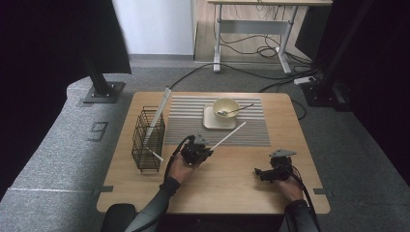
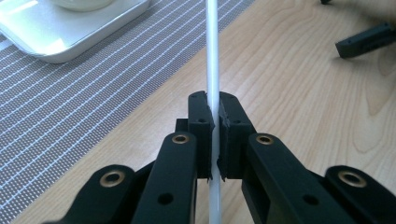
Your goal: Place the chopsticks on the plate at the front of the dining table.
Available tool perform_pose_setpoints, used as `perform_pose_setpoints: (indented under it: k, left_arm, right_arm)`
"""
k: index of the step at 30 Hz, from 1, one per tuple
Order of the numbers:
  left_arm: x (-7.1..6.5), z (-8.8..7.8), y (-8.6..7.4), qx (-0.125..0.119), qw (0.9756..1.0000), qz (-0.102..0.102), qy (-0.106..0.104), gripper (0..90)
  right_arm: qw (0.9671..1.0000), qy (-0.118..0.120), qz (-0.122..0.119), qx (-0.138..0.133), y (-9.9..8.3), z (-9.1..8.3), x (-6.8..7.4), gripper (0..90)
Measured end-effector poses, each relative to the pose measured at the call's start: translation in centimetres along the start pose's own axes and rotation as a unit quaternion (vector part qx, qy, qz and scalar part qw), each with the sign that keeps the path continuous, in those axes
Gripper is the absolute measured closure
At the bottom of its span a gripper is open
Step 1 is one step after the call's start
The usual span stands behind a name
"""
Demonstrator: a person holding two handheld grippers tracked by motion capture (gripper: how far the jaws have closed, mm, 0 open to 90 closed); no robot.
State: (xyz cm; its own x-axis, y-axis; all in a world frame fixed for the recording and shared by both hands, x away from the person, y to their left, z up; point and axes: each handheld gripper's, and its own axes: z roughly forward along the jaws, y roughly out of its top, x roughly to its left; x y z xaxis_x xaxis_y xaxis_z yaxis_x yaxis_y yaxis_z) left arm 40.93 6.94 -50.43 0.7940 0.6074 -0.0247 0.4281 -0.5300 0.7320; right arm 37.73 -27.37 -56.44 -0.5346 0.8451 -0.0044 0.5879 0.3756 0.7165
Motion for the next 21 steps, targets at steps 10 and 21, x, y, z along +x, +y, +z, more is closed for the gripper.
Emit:
perform_pose_setpoints:
  k: [10, 21]
  left_arm:
    - [1.2, 0.9, 0.8, 0.006, 0.9998, -0.016, 0.013, 84.6]
    - [2.5, 1.6, 2.0, 0.008, 0.9985, -0.032, 0.044, 84.7]
  right_arm:
    - [1.0, 0.0, -0.001, 0.0, 0.0, 0.0, 0.0, 0.0]
    - [1.0, 0.0, 0.0, 0.0, 0.0, 0.0, 0.0, 0.0]
